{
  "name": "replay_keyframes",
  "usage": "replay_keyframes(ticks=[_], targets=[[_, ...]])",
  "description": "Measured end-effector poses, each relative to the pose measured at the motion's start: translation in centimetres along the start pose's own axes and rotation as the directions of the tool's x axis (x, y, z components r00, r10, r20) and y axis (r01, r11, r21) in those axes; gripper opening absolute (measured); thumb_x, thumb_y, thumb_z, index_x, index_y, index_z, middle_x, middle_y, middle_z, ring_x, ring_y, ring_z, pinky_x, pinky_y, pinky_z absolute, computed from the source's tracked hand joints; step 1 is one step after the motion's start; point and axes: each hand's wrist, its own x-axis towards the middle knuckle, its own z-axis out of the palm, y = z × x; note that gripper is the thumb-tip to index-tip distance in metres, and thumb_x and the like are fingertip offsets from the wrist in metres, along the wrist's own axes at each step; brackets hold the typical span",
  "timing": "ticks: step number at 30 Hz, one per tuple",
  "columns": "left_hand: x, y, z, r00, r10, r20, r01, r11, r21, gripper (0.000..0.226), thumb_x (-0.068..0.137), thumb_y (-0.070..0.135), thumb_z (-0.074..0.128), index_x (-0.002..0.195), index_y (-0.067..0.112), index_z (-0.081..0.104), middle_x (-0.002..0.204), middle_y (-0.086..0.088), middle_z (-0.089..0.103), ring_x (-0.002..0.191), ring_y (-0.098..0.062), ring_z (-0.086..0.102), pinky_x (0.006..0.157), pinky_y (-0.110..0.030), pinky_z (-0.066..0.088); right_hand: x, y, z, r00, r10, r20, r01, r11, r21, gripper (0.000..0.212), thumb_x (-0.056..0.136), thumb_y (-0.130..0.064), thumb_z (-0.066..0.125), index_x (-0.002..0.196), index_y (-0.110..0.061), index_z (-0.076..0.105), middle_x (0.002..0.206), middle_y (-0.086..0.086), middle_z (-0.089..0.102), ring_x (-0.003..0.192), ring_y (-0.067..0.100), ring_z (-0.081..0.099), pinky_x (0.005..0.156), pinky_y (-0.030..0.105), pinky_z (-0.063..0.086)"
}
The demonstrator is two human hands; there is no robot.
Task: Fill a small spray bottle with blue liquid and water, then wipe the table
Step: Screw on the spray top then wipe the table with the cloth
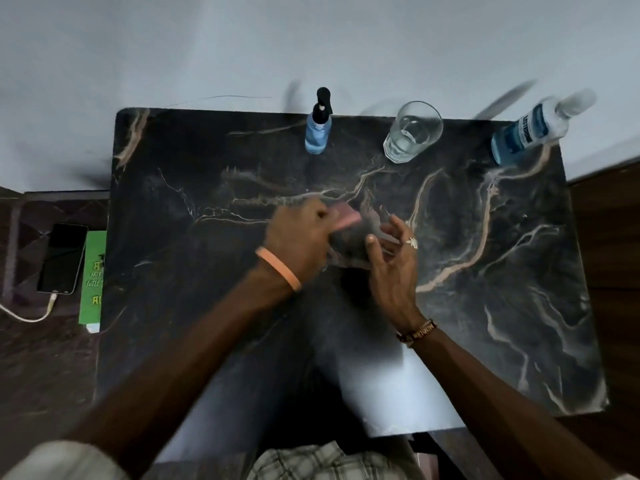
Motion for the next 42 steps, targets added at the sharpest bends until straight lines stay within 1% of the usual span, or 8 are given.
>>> replay_keyframes(ticks=[4,8,18,24,29,34,38,42], targets=[[-4.5,7.8,5.7,0.928,-0.019,0.371,0.080,0.985,-0.150,0.052,0.093,0.043,0.049,0.139,0.020,0.049,0.137,-0.005,0.050,0.122,-0.026,0.047,0.104,-0.039,0.035,-4.1,2.4,-2.4,0.995,-0.072,-0.076,0.060,0.988,-0.142,0.043,0.102,-0.029,0.053,0.142,-0.017,0.044,0.139,0.001,0.052,0.128,0.013,0.051,0.103,0.045,0.046],[-8.8,7.7,6.4,0.976,-0.180,0.121,0.214,0.886,-0.410,0.046,0.084,0.025,0.066,0.124,0.001,0.063,0.135,-0.020,0.056,0.124,-0.036,0.053,0.107,-0.049,0.039,-6.7,3.6,-2.3,0.963,-0.252,0.097,0.269,0.866,-0.422,0.051,0.102,-0.041,0.043,0.147,-0.016,0.040,0.157,0.007,0.033,0.144,0.022,0.032,0.113,0.048,0.035],[-12.0,-1.6,6.3,0.700,-0.632,0.333,0.662,0.749,0.030,0.124,0.069,0.063,0.073,0.153,0.003,0.003,0.160,-0.019,-0.013,0.147,-0.035,-0.012,0.120,-0.049,0.003,-10.2,7.4,2.7,0.905,-0.163,0.394,0.422,0.478,-0.770,0.061,0.103,-0.045,0.031,0.158,-0.028,0.012,0.164,0.019,0.003,0.149,0.044,0.002,0.115,0.064,0.014],[-11.4,-1.1,6.2,0.689,-0.654,0.312,0.680,0.732,0.034,0.125,0.064,0.058,0.079,0.152,0.002,0.010,0.160,-0.020,-0.007,0.148,-0.037,-0.006,0.120,-0.050,0.008,-7.8,8.3,0.8,0.324,-0.325,0.889,0.946,0.104,-0.306,0.052,0.104,-0.050,0.025,0.155,-0.037,0.022,0.165,0.011,0.007,0.150,0.039,0.006,0.116,0.061,0.012],[-11.0,-1.3,5.8,0.682,-0.667,0.300,0.692,0.721,0.029,0.125,0.061,0.058,0.082,0.151,0.004,0.013,0.161,-0.018,-0.004,0.148,-0.036,-0.004,0.120,-0.049,0.010,-4.4,5.7,1.9,0.905,-0.138,0.402,0.413,0.516,-0.751,0.055,0.103,-0.050,0.026,0.156,-0.036,0.017,0.165,0.013,0.004,0.149,0.045,0.003,0.115,0.066,0.011],[-11.1,-1.3,5.9,0.667,-0.679,0.306,0.706,0.707,0.031,0.126,0.061,0.057,0.082,0.151,0.004,0.014,0.161,-0.017,-0.004,0.148,-0.036,-0.004,0.119,-0.048,0.011,-8.9,6.9,1.1,0.487,-0.294,0.822,0.867,0.274,-0.416,0.051,0.102,-0.045,0.038,0.152,-0.038,0.032,0.165,0.006,0.016,0.149,0.040,0.016,0.115,0.060,0.021],[-11.2,-1.3,6.0,0.659,-0.689,0.301,0.718,0.696,0.020,0.127,0.059,0.057,0.083,0.151,0.005,0.014,0.161,-0.016,-0.004,0.148,-0.035,-0.005,0.119,-0.048,0.009,-1.5,5.5,-0.8,0.687,-0.265,0.677,0.722,0.362,-0.590,0.065,0.094,-0.060,0.038,0.153,-0.034,0.027,0.164,0.012,0.014,0.144,0.037,0.025,0.113,0.052,0.025],[-11.4,-1.2,5.7,0.649,-0.697,0.305,0.734,0.679,-0.009,0.127,0.060,0.055,0.084,0.152,0.006,0.011,0.161,-0.014,-0.008,0.148,-0.033,-0.008,0.120,-0.047,0.006,0.1,6.3,-2.1,0.592,-0.157,0.791,0.804,0.185,-0.565,0.072,0.095,-0.070,0.020,0.157,-0.034,0.014,0.165,0.010,0.008,0.151,0.033,0.008,0.120,0.055,0.005]])
